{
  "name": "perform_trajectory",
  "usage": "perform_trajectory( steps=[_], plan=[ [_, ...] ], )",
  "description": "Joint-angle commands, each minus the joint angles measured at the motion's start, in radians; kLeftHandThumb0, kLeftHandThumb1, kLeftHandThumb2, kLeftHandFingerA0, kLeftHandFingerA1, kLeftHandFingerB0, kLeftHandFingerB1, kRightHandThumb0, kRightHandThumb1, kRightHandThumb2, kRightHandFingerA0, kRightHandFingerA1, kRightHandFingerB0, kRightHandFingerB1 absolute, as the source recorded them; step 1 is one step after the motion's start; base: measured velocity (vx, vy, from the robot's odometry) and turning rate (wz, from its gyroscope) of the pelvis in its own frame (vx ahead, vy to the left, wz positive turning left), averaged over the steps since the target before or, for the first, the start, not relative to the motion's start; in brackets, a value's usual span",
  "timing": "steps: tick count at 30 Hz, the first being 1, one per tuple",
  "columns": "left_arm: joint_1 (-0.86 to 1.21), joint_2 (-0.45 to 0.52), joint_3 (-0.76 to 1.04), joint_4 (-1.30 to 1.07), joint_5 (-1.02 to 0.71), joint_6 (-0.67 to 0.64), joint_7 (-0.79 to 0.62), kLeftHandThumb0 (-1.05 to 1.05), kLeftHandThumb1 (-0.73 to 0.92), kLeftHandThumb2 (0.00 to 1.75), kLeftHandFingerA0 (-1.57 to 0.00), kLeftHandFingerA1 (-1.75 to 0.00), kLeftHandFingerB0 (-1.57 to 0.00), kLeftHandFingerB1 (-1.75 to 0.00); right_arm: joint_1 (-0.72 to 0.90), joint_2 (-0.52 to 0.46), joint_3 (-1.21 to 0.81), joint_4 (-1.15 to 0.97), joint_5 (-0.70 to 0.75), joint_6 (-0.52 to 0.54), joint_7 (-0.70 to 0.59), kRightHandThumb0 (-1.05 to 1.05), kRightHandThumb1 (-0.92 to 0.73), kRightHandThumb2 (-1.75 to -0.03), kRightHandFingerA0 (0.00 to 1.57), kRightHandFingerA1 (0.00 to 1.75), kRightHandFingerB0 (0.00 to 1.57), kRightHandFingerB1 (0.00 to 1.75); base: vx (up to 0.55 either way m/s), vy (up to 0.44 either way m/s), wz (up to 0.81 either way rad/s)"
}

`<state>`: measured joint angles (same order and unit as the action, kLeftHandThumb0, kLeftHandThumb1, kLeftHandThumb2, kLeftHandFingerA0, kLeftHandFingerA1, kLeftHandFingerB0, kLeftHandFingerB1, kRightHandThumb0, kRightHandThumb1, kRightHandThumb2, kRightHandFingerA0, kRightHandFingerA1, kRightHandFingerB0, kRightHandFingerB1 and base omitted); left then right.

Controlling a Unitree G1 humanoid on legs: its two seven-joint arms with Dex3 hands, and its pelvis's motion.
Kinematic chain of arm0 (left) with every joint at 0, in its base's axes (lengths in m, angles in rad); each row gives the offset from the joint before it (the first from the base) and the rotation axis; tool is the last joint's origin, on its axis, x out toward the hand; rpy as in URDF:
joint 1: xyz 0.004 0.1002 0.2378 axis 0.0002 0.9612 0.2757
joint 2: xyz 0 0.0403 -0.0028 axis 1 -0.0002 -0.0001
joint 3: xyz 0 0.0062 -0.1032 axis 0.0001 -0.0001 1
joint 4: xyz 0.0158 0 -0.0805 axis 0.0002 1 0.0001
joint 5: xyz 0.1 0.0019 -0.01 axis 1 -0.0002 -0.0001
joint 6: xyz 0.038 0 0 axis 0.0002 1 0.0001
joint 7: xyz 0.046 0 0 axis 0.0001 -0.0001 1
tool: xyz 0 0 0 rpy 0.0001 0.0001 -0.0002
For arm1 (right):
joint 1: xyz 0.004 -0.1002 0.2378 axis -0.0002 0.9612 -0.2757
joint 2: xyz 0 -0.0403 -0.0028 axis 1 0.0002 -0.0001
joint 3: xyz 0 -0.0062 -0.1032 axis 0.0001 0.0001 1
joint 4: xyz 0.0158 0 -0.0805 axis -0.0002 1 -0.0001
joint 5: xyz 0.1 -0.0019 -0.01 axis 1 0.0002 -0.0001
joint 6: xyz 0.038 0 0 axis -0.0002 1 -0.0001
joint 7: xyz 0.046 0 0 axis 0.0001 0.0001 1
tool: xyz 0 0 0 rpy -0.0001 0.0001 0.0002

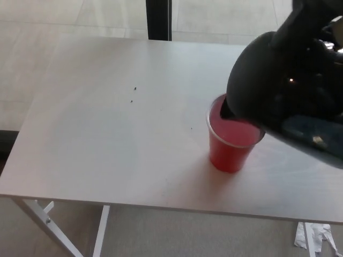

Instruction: The robot uses its right hand to lift up a kettle kept on the middle of the desk by its handle and tilt it into a glass kept next to it to pour out water

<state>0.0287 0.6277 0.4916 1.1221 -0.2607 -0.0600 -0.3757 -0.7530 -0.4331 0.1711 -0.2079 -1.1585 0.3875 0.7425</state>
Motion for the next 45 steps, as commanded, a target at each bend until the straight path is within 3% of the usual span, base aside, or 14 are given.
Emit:
perform_trajectory(
  steps=[1,4,7,9,10,11,12,15,19,30,35,36,42,45],
  plan=[
    [0.005,0.011,0.001,0.012,-0.001,-0.015,0.004,-1.05,0.34,1.12,-1.32,-0.99,-1.00,-1.45,0.033,-0.013,-0.086,0.015,0.079,0.019,-0.089,-0.48,-0.52,-0.95,1.21,1.41,0.92,1.24,0.00,0.000,0.00],
    [0.004,0.010,0.001,0.010,-0.001,-0.005,0.010,-1.05,0.31,1.15,-1.26,-1.08,-0.95,-1.50,0.085,-0.012,-0.154,-0.005,0.140,0.012,-0.121,-0.39,-0.73,-0.67,0.91,1.75,0.68,1.53,0.00,0.000,0.00],
    [0.006,0.010,0.006,0.011,-0.008,-0.003,0.004,-1.05,0.31,1.14,-1.31,-1.02,-0.97,-1.49,0.121,0.020,-0.181,-0.033,0.113,0.093,-0.104,-0.43,-0.55,-1.02,1.16,1.33,0.86,1.11,0.00,0.000,0.00],
    [0.002,0.011,0.009,0.019,-0.010,0.000,0.005,-1.05,0.32,1.12,-1.30,-1.03,-0.99,-1.44,0.137,0.023,-0.196,-0.039,0.134,0.096,-0.105,-0.30,-0.61,-0.81,0.90,1.75,0.70,1.45,0.00,0.000,0.00],
    [0.002,0.012,0.002,0.020,-0.001,-0.009,0.012,-1.05,0.31,1.15,-1.27,-1.05,-0.92,-1.54,0.176,0.057,-0.227,-0.055,0.142,0.141,-0.126,-0.30,-0.65,-0.76,0.90,1.73,0.72,0.86,0.00,0.000,0.00],
    [0.004,0.009,0.002,0.014,-0.002,-0.009,0.010,-1.05,0.32,1.15,-1.25,-1.07,-0.93,-1.51,0.184,0.062,-0.232,-0.058,0.137,0.152,-0.126,-0.35,-0.54,-1.00,1.17,1.31,0.74,0.81,0.00,0.000,0.00],
    [0.003,0.009,0.002,0.011,-0.003,-0.001,0.012,-1.05,0.31,1.15,-1.24,-1.09,-0.94,-1.50,0.199,0.079,-0.247,-0.062,0.148,0.160,-0.142,-0.27,-0.65,-0.73,0.91,1.71,0.74,0.82,0.00,0.000,0.00],
    [0.000,0.010,0.001,0.004,-0.004,0.011,0.016,-1.05,0.31,1.16,-1.21,-1.11,-0.92,-1.53,0.250,0.132,-0.312,-0.085,0.231,0.152,-0.208,-0.21,-0.59,-0.81,1.02,1.61,0.76,0.76,0.00,0.000,0.00],
    [-0.005,0.011,0.000,0.011,-0.002,0.004,0.013,-1.05,0.32,1.16,-1.26,-1.06,-0.93,-1.53,0.294,0.189,-0.386,-0.078,0.316,0.145,-0.252,-0.26,-0.47,-1.04,1.05,1.56,0.84,1.38,0.00,0.000,0.00],
    [0.002,0.003,0.008,0.011,-0.011,-0.008,0.007,-1.05,0.35,1.09,-1.27,-1.01,-1.02,-1.41,0.416,0.336,-0.476,-0.063,0.433,0.158,-0.377,-0.35,-0.60,-0.59,0.90,1.25,0.86,0.85,0.00,0.000,0.00],
    [0.004,-0.001,0.013,0.013,-0.018,-0.010,-0.004,-1.05,0.31,1.10,-1.31,-1.00,-0.99,-1.44,0.473,0.383,-0.527,-0.001,0.499,0.117,-0.446,-0.23,-0.51,-0.90,0.77,1.62,0.71,1.34,0.00,0.000,0.00],
    [0.005,-0.002,0.008,0.007,-0.013,-0.011,0.000,-1.05,0.31,1.13,-1.30,-1.02,-0.98,-1.47,0.473,0.380,-0.523,0.032,0.476,0.143,-0.466,-0.22,-0.51,-0.87,0.79,1.34,0.80,1.10,0.00,0.000,0.00],
    [-0.005,0.001,0.004,0.016,-0.009,0.004,0.009,-1.05,0.30,1.14,-1.26,-1.07,-0.96,-1.47,0.513,0.373,-0.535,0.053,0.553,0.080,-0.491,-0.17,-0.47,-1.09,0.86,1.66,0.91,1.11,0.00,0.000,0.00],
    [0.000,0.003,0.003,0.007,-0.008,0.001,0.006,-1.05,0.33,1.13,-1.26,-1.07,-0.97,-1.44,0.524,0.336,-0.543,0.063,0.628,0.076,-0.407,-0.37,-0.69,-0.66,0.70,1.53,0.62,0.65,0.00,0.000,0.00]
  ],
)
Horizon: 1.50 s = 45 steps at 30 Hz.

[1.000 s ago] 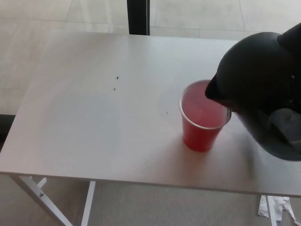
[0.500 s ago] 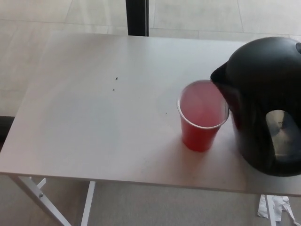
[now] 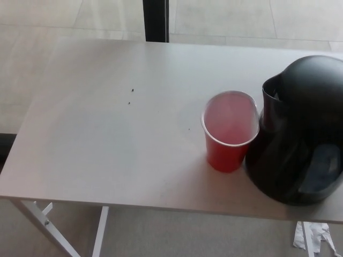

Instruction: The robot uses its right hand to lift up a kettle kept on the middle of the desk by its handle and tilt it into a glass kept next to it to pour out water

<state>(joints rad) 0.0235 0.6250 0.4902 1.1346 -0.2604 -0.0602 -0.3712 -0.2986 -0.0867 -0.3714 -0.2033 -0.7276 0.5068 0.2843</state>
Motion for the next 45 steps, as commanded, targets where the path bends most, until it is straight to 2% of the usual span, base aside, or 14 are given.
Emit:
perform_trajectory(
  steps=[1,5,7,9,27,29,30,31,33,34,35,36,37,45],
  plan=[
    [0.003,0.006,0.004,-0.005,-0.007,0.007,0.007,-1.05,0.33,1.14,-1.26,-1.06,-0.98,-1.43,0.078,-0.036,0.005,0.060,0.213,-0.044,0.093,-0.43,-0.67,-0.63,0.79,1.46,0.50,0.50,0.00,0.000,0.00],
    [-0.003,0.006,0.007,0.001,-0.010,0.011,0.010,-1.05,0.30,1.14,-1.28,-1.04,-0.96,-1.46,0.111,-0.105,0.021,0.073,0.279,-0.095,0.168,-0.52,-0.62,-0.59,0.81,1.15,0.15,0.30,0.00,0.000,0.00],
    [0.005,0.005,0.003,0.000,-0.006,-0.005,0.002,-1.05,0.32,1.15,-1.25,-1.04,-0.93,-1.48,0.132,-0.155,0.049,0.050,0.272,-0.070,0.225,-0.80,-0.47,-0.81,0.00,0.10,0.00,0.00,0.00,0.000,0.00],
    [0.003,0.004,0.005,0.005,-0.008,-0.003,0.005,-1.05,0.33,1.13,-1.24,-1.06,-0.96,-1.44,0.149,-0.203,0.057,0.038,0.303,-0.073,0.277,-0.72,-0.47,-0.68,0.00,0.00,0.00,0.00,0.00,0.000,0.00],
    [0.009,0.015,0.011,0.011,-0.012,0.003,0.003,-1.05,0.35,1.15,-1.23,-1.10,-0.98,-1.41,0.201,-0.368,-0.076,-0.084,0.543,-0.035,0.396,-0.90,-0.53,-0.57,0.00,0.00,0.00,0.00,0.00,0.000,0.00],
    [0.012,0.015,0.012,0.008,-0.013,0.002,0.000,-1.05,0.36,1.15,-1.21,-1.11,-0.97,-1.41,0.197,-0.370,-0.117,-0.101,0.599,0.001,0.420,-0.93,-0.54,-0.89,0.00,0.01,0.00,0.00,0.00,0.000,0.00],
    [0.013,0.015,0.010,0.009,-0.010,-0.003,0.000,-1.05,0.35,1.14,-1.22,-1.10,-0.98,-1.41,0.200,-0.381,-0.153,-0.106,0.629,0.001,0.435,-0.90,-0.53,-0.87,0.02,0.31,0.00,0.01,0.00,0.000,0.00],
    [0.016,0.014,0.009,0.006,-0.008,-0.009,-0.001,-1.05,0.38,1.13,-1.26,-1.07,-1.01,-1.38,0.215,-0.398,-0.215,-0.124,0.672,0.020,0.461,-0.84,-0.43,-0.77,0.82,1.32,0.00,0.00,0.00,0.000,0.00],
    [0.020,0.017,0.011,0.008,-0.009,-0.011,-0.002,-1.05,0.38,1.13,-1.26,-1.07,-1.01,-1.38,0.230,-0.398,-0.270,-0.142,0.713,0.027,0.473,-0.79,-0.41,-0.76,0.89,1.34,0.00,0.00,0.00,0.000,0.00],
    [0.021,0.018,0.011,0.009,-0.009,-0.013,-0.003,-1.05,0.31,1.23,-1.43,-0.86,-0.99,-1.44,0.234,-0.400,-0.297,-0.144,0.729,0.041,0.478,-0.86,-0.45,-0.82,0.30,0.84,0.00,0.00,0.00,0.000,0.00],
    [0.027,0.020,0.006,-0.001,-0.004,-0.013,-0.005,-1.05,0.39,1.14,-1.27,-1.07,-1.01,-1.39,0.245,-0.405,-0.365,-0.154,0.763,0.091,0.490,-0.79,-0.45,-0.57,0.30,1.39,0.00,0.00,0.00,0.000,0.00],
    [0.029,0.020,0.004,-0.006,-0.002,-0.011,-0.005,-1.05,0.39,1.14,-1.27,-1.07,-1.01,-1.39,0.246,-0.406,-0.377,-0.157,0.769,0.105,0.492,-0.79,-0.45,-0.57,0.30,1.39,0.00,0.00,0.00,0.000,0.00],
    [0.030,0.020,0.004,-0.003,-0.002,-0.012,-0.005,-1.05,0.39,1.14,-1.27,-1.07,-1.01,-1.39,0.259,-0.405,-0.401,-0.151,0.778,0.080,0.492,-0.85,-0.48,-0.56,0.00,0.00,0.00,0.00,0.00,0.000,0.00],
    [0.041,0.021,0.021,0.030,-0.017,-0.001,-0.003,-1.05,0.40,1.16,-1.29,-1.04,-1.03,-1.37,0.373,-0.430,-0.667,-0.004,0.889,-0.039,0.524,-0.85,-0.51,-0.87,0.00,0.32,0.00,0.21,0.00,0.000,0.00]
  ],
)
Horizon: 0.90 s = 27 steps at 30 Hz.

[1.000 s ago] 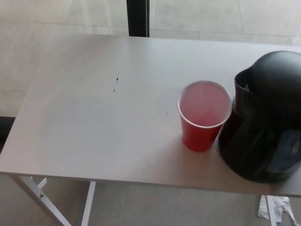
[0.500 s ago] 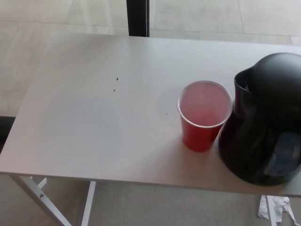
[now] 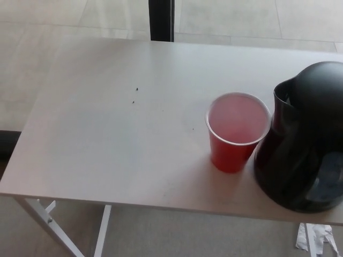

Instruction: The robot uses its right hand to lift up a kettle kept on the middle of the desk by its handle and tilt it into a glass kept next to it to pour out water

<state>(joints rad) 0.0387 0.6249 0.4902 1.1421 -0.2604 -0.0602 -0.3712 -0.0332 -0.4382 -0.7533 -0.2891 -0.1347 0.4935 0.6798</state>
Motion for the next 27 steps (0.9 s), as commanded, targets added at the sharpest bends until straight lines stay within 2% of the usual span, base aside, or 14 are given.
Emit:
perform_trajectory(
  steps=[1,11,12,13,14,15,20,21,22,23,24,25,26,27],
  plan=[
    [0.026,0.021,0.021,0.024,-0.017,-0.002,-0.003,-1.05,0.40,1.16,-1.29,-1.04,-1.03,-1.37,0.109,-0.080,-0.285,0.082,0.299,-0.026,0.129,-0.85,-0.51,-0.87,0.00,0.32,0.00,0.21,0.00,0.000,0.00],
    [0.021,0.006,0.026,0.028,-0.022,0.001,0.013,-1.05,0.39,1.16,-1.22,-1.12,-0.97,-1.43,0.252,-0.224,-0.612,0.500,0.435,-0.034,0.215,-0.81,-0.34,-0.68,0.00,0.25,0.02,0.41,0.00,0.000,0.00],
    [0.016,0.006,0.028,0.037,-0.024,0.003,0.013,-1.05,0.35,1.19,-1.18,-1.14,-0.92,-1.50,0.266,-0.249,-0.670,0.586,0.433,-0.040,0.159,-0.79,-0.43,-0.54,0.07,0.74,0.01,0.52,0.00,0.000,0.00],
    [0.015,0.006,0.031,0.037,-0.028,0.007,0.011,-1.05,0.36,1.18,-1.22,-1.13,-0.97,-1.44,0.287,-0.277,-0.716,0.716,0.394,-0.127,0.040,-0.86,-0.45,-0.83,0.68,0.76,0.00,0.33,0.00,0.000,0.00],
    [0.014,0.006,0.031,0.038,-0.029,0.009,0.011,-1.05,0.38,1.19,-1.24,-1.09,-0.97,-1.44,0.293,-0.290,-0.730,0.816,0.368,-0.194,-0.059,-0.79,-0.59,-0.59,0.59,0.77,0.00,0.36,0.00,0.000,0.00],
    [0.012,0.005,0.030,0.040,-0.028,0.010,0.012,-1.05,0.36,1.20,-1.17,-1.17,-0.90,-1.52,0.284,-0.294,-0.739,0.926,0.345,-0.242,-0.197,-0.84,-0.51,-0.90,0.08,0.74,0.00,0.20,0.00,0.000,0.00],
    [0.006,-0.001,0.033,0.051,-0.030,0.013,0.017,-1.05,0.37,1.19,-1.25,-1.09,-0.91,-1.52,0.209,-0.292,-0.771,1.084,0.378,-0.249,-0.399,-0.90,-0.53,-0.85,0.00,0.30,0.00,0.14,0.00,0.000,0.00],
    [0.005,-0.002,0.030,0.057,-0.026,0.005,0.020,-0.21,-0.07,0.84,-1.25,-1.16,-1.14,-1.14,0.147,-0.250,-0.816,1.175,0.444,-0.285,-0.499,-0.71,-0.49,-0.68,1.07,1.60,0.00,0.00,0.00,0.000,0.00],
    [0.004,-0.004,0.028,0.057,-0.025,0.004,0.021,-0.21,-0.07,0.84,-1.25,-1.16,-1.14,-1.14,0.142,-0.251,-0.824,1.191,0.453,-0.291,-0.509,-0.71,-0.49,-0.68,1.07,1.60,0.00,0.00,0.00,0.000,0.00],
    [-0.001,-0.002,0.020,0.057,-0.015,0.003,0.028,-1.05,0.37,1.20,-1.25,-1.08,-0.90,-1.54,0.142,-0.245,-0.822,1.222,0.459,-0.298,-0.521,-0.81,-0.52,-0.76,0.86,1.38,0.00,0.11,0.00,0.000,0.00],
    [-0.003,-0.001,0.016,0.058,-0.011,0.002,0.031,-1.05,0.37,1.20,-1.25,-1.08,-0.90,-1.54,0.142,-0.244,-0.821,1.240,0.461,-0.304,-0.527,-0.81,-0.52,-0.76,0.86,1.38,0.00,0.11,0.00,0.000,0.00],
    [-0.002,-0.001,0.010,0.052,-0.005,0.000,0.035,-1.05,0.37,1.22,-1.21,-1.12,-0.88,-1.57,0.142,-0.226,-0.803,1.242,0.446,-0.304,-0.535,-0.78,-0.56,-0.77,0.42,1.15,0.00,0.19,0.00,0.000,0.00],
    [0.000,-0.001,0.002,0.044,0.004,-0.003,0.041,-1.05,0.37,1.22,-1.21,-1.12,-0.88,-1.57,0.141,-0.199,-0.777,1.243,0.422,-0.302,-0.548,-0.78,-0.56,-0.77,0.42,1.15,0.00,0.19,0.00,0.000,0.00],
    [0.002,0.001,-0.007,0.043,0.014,-0.007,0.041,-1.05,0.37,1.23,-1.23,-1.11,-0.88,-1.59,0.166,-0.151,-0.704,1.217,0.358,-0.324,-0.520,-0.58,-0.64,-0.58,0.00,1.01,0.00,0.06,0.00,0.000,0.00]
  ],
)
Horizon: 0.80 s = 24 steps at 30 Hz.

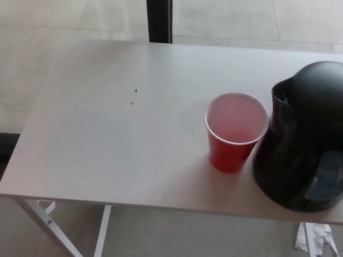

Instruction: The robot uses its right hand to lift up a kettle kept on the middle of the desk by its handle and tilt it into a glass kept next to it to pour out water

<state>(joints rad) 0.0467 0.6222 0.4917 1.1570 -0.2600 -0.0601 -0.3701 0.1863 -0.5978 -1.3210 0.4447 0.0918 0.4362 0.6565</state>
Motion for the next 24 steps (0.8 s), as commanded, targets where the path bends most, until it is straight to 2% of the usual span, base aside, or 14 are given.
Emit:
perform_trajectory(
  steps=[1,3,4,5,7,8,10,11,14,17,18,19,23,24],
  plan=[
    [-0.007,0.006,-0.011,0.030,0.015,-0.001,0.043,-1.05,0.36,1.23,-1.23,-1.12,-0.88,-1.60,-0.047,0.028,-0.113,0.466,0.109,-0.251,-0.497,-0.59,-0.64,-0.58,0.00,0.97,0.00,0.19,0.00,0.000,0.00],
    [-0.002,0.010,-0.008,0.025,0.011,0.003,0.039,-1.05,0.36,1.23,-1.21,-1.14,-0.86,-1.62,-0.051,0.057,-0.098,0.423,0.092,-0.203,-0.517,-0.68,-0.49,-0.85,0.34,0.85,0.00,0.31,0.00,0.000,0.00],
    [-0.002,0.012,-0.009,0.023,0.011,0.010,0.040,-1.05,0.35,1.25,-1.21,-1.14,-0.85,-1.64,-0.042,0.073,-0.060,0.399,0.072,-0.198,-0.478,-0.65,-0.74,-0.59,0.11,1.01,0.00,0.14,0.00,0.000,0.00],
    [0.000,0.016,-0.021,0.022,0.025,0.000,0.043,-1.05,0.38,1.26,-1.20,-1.16,-0.86,-1.62,-0.033,0.087,-0.030,0.388,0.059,-0.213,-0.445,-0.76,-0.51,-0.87,0.00,0.64,0.00,0.21,0.00,0.000,0.00],
    [-0.002,0.014,-0.020,0.028,0.024,0.000,0.047,-1.05,0.37,1.26,-1.23,-1.12,-0.86,-1.62,-0.037,0.094,-0.031,0.384,0.071,-0.219,-0.444,-0.79,-0.49,-0.86,0.00,0.64,0.00,0.17,0.00,0.000,0.00],
    [-0.004,0.014,-0.021,0.031,0.025,0.001,0.051,-1.05,0.37,1.25,-1.22,-1.13,-0.86,-1.62,-0.037,0.099,-0.022,0.382,0.070,-0.226,-0.436,-0.67,-0.70,-0.60,0.00,0.90,0.00,0.26,0.00,0.000,0.00],
    [-0.012,0.014,-0.020,0.032,0.022,0.007,0.056,-1.05,0.35,1.28,-1.22,-1.14,-0.84,-1.65,-0.040,0.103,0.018,0.396,0.056,-0.263,-0.415,-0.73,-0.53,-0.89,0.26,0.79,0.00,0.26,0.00,0.000,0.00],
    [-0.015,0.015,-0.020,0.035,0.020,0.009,0.054,-1.05,0.35,1.25,-1.18,-1.18,-0.86,-1.64,-0.036,0.106,0.041,0.401,0.045,-0.279,-0.403,-0.69,-0.62,-0.59,0.43,1.13,0.00,0.31,0.00,0.000,0.00],
    [-0.014,0.012,-0.020,0.035,0.017,0.005,0.050,-1.05,0.36,1.26,-1.19,-1.17,-0.86,-1.64,-0.017,0.110,0.085,0.403,0.047,-0.307,-0.347,-0.68,-0.61,-0.59,0.67,1.17,0.00,0.27,0.00,0.000,0.00],
    [-0.013,0.011,-0.011,0.036,0.006,0.011,0.051,-1.05,0.35,1.28,-1.24,-1.13,-0.81,-1.72,-0.003,0.110,0.129,0.401,0.043,-0.333,-0.344,-0.68,-0.60,-0.58,0.45,0.92,0.00,0.34,0.00,0.000,0.00],
    [-0.013,0.013,-0.017,0.035,0.011,0.019,0.052,-1.05,0.36,1.30,-1.22,-1.17,-0.78,-1.74,-0.002,0.104,0.139,0.413,0.045,-0.345,-0.344,-0.70,-0.48,-0.84,0.39,0.80,0.03,0.26,0.00,0.000,0.00],
    [-0.011,0.012,-0.017,0.035,0.010,0.019,0.049,-1.05,0.34,1.23,-1.17,-1.20,-0.82,-1.67,0.001,0.101,0.146,0.419,0.050,-0.352,-0.343,-0.66,-0.58,-0.57,0.31,0.88,0.00,0.37,0.00,0.000,0.00],
    [-0.006,0.012,-0.024,0.039,0.019,0.001,0.056,-1.05,0.33,1.23,-1.20,-1.16,-0.80,-1.71,0.020,0.093,0.183,0.423,0.064,-0.377,-0.320,-0.61,-0.55,-0.56,0.32,0.86,0.00,0.39,0.00,0.000,0.00],
    [-0.004,0.013,-0.025,0.037,0.019,-0.002,0.054,-1.05,0.29,1.19,-1.19,-1.17,-0.88,-1.65,0.023,0.091,0.196,0.425,0.065,-0.383,-0.317,-0.61,-0.42,-0.81,0.36,0.77,0.00,0.37,0.00,0.000,0.00]
  ],
)
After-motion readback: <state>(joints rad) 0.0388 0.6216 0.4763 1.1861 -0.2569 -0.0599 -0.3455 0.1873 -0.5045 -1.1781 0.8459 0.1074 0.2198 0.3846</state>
